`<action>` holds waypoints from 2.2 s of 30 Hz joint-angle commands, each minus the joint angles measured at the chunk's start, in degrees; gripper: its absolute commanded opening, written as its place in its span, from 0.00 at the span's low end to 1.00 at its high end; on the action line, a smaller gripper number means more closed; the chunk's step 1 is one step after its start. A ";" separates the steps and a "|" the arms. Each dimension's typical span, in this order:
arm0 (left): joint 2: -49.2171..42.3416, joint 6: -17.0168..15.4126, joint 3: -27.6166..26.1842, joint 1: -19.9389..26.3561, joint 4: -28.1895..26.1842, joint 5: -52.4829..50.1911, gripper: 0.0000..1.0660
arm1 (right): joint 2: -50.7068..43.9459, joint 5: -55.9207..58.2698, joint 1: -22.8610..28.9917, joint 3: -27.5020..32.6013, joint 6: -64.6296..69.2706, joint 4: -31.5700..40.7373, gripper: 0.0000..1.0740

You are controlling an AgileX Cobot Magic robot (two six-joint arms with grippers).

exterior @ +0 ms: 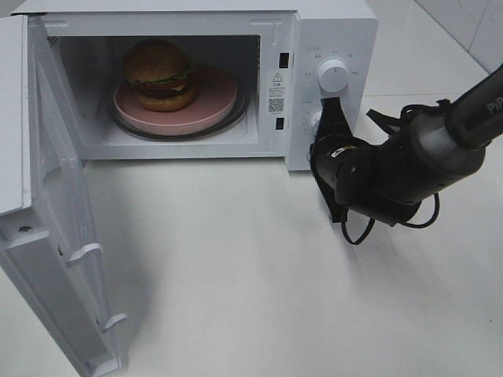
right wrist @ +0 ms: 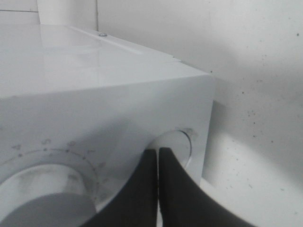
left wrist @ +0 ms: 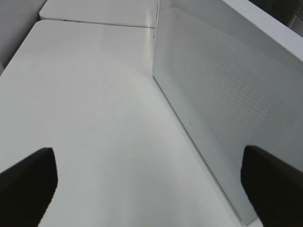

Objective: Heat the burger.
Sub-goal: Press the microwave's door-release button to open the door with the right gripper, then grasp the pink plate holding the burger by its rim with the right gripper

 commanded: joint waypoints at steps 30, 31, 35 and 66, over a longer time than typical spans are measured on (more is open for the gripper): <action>-1.26 0.00 0.06 0.17 -0.46 -0.29 0.92 | -22.12 34.66 -0.74 7.10 -64.29 -7.22 0.01; -1.26 0.00 0.06 0.17 -0.46 -0.29 0.92 | -23.32 37.24 -0.74 7.10 -67.55 -8.54 0.01; -1.26 0.00 0.06 0.17 -0.46 -0.29 0.92 | -25.55 44.58 -0.74 6.13 -71.62 -13.81 0.01; -1.26 0.00 0.06 0.17 -0.46 -0.29 0.92 | -26.59 84.22 -0.57 -13.52 -125.65 -45.61 0.16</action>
